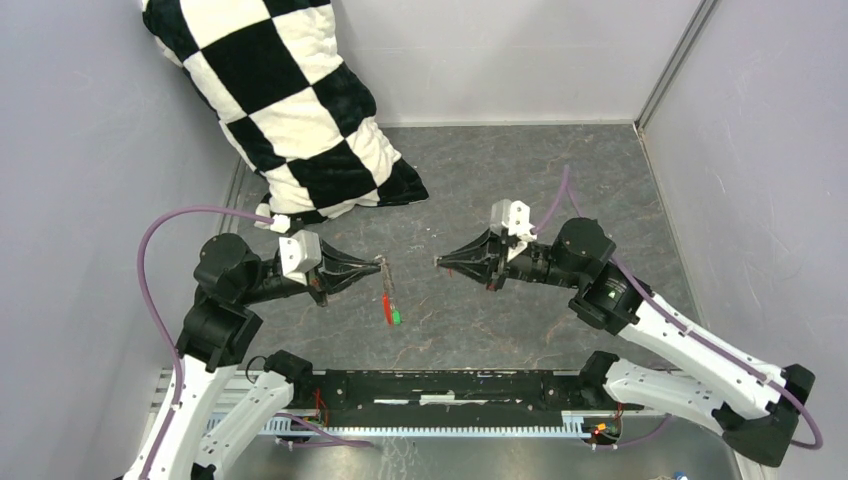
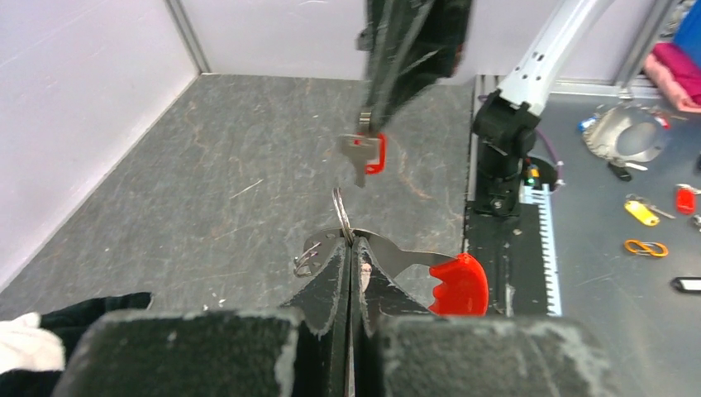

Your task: Put the keys on the keyring

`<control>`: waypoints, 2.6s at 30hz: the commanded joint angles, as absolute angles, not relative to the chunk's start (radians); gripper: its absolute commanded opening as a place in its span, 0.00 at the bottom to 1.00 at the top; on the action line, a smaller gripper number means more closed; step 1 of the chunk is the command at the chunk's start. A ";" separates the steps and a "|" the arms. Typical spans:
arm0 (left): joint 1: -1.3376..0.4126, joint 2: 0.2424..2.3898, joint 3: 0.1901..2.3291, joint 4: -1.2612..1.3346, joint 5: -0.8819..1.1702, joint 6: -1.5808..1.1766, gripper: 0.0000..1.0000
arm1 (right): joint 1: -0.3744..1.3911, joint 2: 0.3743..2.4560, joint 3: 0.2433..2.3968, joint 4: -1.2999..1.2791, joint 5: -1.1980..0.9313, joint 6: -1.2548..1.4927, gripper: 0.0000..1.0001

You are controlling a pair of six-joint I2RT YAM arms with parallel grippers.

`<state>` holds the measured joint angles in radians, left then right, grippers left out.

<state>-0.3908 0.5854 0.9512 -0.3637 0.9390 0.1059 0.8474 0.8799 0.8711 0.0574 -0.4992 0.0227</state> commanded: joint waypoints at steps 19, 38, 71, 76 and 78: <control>-0.396 0.511 0.782 -0.201 0.816 0.506 0.02 | 1.103 1.146 1.107 0.091 -0.370 0.421 0.00; -0.395 0.403 0.743 -0.236 0.931 0.678 0.02 | 1.100 1.204 1.120 0.045 -0.276 0.501 0.00; -0.395 0.379 0.748 -0.261 0.961 0.701 0.02 | 1.021 1.217 1.036 0.161 -0.496 0.684 0.00; -0.396 0.376 0.747 -0.261 0.963 0.696 0.02 | 1.017 1.209 1.012 0.197 -0.529 0.700 0.00; -0.395 0.374 0.745 -0.261 0.963 0.693 0.02 | 1.017 1.210 1.011 0.221 -0.549 0.702 0.00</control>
